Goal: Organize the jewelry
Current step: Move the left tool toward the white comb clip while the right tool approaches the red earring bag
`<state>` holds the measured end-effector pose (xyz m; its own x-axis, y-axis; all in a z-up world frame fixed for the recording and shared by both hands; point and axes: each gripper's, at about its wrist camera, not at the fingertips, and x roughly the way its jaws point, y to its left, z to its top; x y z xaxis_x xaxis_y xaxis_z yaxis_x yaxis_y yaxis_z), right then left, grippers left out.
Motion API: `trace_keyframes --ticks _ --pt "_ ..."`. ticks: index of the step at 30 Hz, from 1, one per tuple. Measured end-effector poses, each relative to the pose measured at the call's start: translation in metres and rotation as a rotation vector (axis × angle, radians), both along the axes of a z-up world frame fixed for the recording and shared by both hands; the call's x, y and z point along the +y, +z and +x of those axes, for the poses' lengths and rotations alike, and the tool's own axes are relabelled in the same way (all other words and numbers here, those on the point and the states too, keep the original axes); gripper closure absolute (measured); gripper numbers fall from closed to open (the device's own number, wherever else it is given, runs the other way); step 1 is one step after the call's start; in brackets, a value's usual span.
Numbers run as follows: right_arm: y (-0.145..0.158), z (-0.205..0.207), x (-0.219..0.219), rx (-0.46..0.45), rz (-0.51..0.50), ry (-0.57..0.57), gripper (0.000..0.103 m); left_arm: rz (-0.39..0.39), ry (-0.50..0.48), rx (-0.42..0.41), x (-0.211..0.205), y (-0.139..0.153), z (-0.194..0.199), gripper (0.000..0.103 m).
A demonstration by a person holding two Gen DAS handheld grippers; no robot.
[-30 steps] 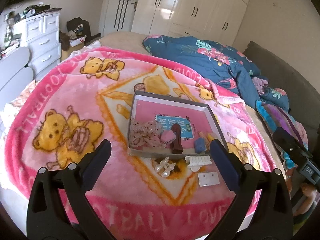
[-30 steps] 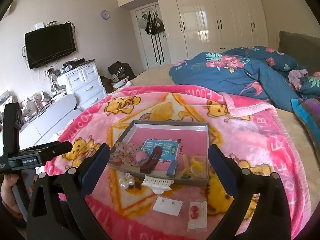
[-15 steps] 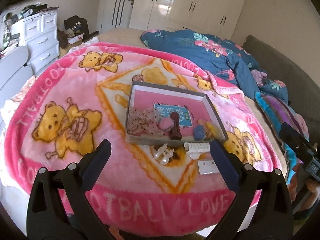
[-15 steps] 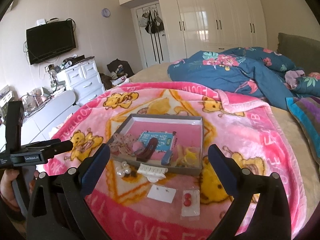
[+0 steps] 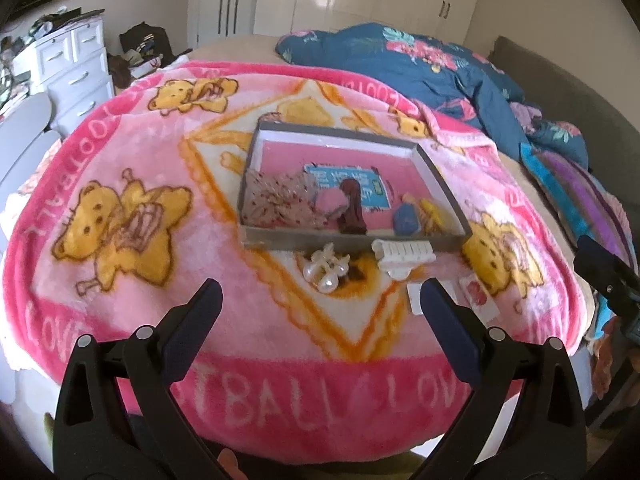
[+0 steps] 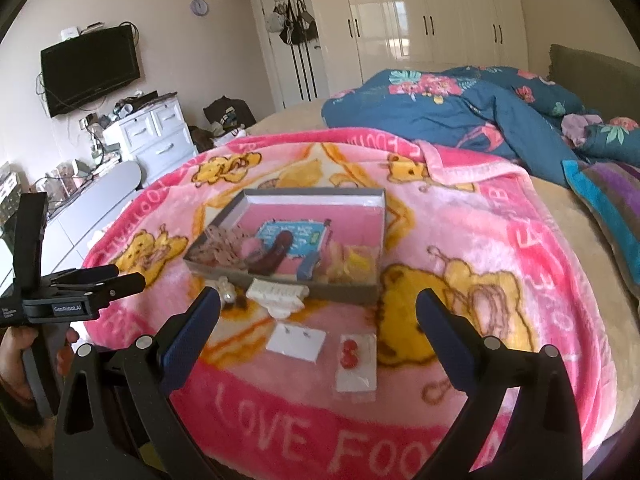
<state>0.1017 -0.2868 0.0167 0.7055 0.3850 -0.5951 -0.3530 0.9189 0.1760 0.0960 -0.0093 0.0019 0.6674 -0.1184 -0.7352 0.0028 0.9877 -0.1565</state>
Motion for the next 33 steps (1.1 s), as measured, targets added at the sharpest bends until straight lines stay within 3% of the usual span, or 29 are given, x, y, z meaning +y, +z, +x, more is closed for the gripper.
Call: trace_keyframes --ticks 19,33 --pt "-0.065 0.001 -0.020 0.117 -0.060 -0.008 0.005 0.031 -0.107 0.111 -0.056 -0.049 0.026 0.010" --pt "-0.099 0.016 -0.013 0.180 -0.093 0.009 0.005 0.012 -0.127 0.146 -0.082 -0.063 0.059 0.010"
